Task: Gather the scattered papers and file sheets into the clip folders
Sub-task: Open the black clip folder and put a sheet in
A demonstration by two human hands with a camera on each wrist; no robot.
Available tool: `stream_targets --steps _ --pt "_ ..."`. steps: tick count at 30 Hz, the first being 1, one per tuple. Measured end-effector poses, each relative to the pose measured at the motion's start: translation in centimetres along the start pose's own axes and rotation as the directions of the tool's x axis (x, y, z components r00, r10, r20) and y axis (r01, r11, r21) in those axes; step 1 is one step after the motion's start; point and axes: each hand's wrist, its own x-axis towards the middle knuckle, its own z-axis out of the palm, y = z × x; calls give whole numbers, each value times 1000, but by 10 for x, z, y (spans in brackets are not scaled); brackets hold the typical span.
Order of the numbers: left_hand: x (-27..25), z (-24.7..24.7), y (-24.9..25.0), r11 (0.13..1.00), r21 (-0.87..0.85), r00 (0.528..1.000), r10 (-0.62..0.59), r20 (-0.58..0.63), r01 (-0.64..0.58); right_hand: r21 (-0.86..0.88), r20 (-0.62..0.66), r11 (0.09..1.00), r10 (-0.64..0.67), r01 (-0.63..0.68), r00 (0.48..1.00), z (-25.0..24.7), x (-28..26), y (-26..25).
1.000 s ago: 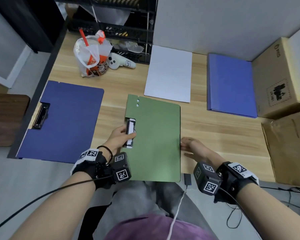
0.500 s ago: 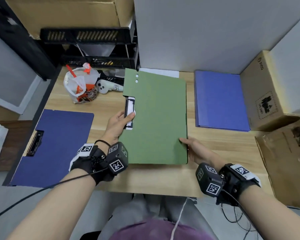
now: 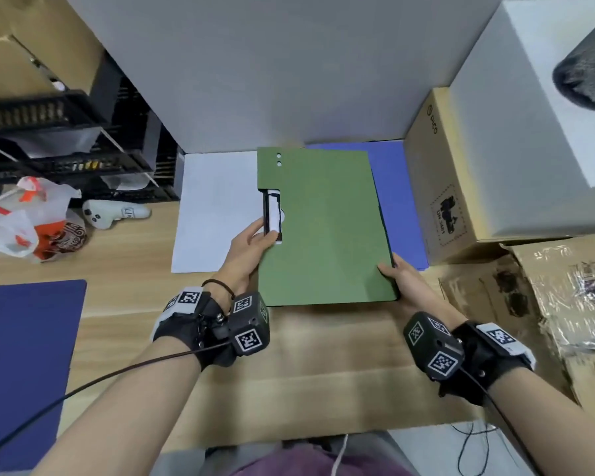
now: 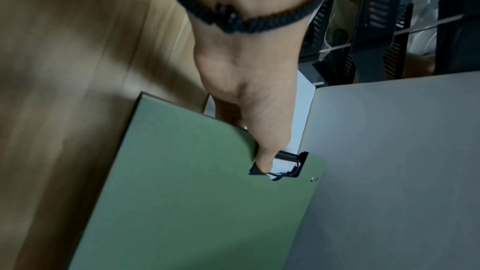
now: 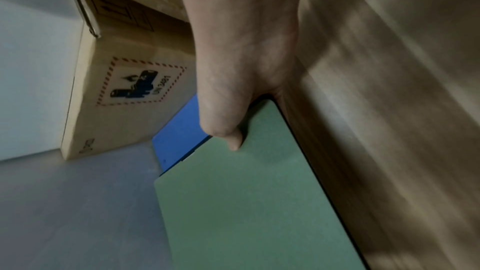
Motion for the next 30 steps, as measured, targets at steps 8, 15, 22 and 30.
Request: stream_targets --steps 8,15,22,30 --pt "46 48 -17 991 77 984 -101 -146 113 158 -146 987 54 -30 988 -25 28 -8" --pt "57 59 -40 989 123 957 -39 -289 78 581 -32 764 367 -281 930 -22 19 26" --pt "72 76 -20 990 140 961 14 -275 26 753 90 583 369 -305 925 -24 18 20" --pt "65 94 -25 980 196 982 8 -189 30 805 -76 578 318 -130 945 -26 31 25"
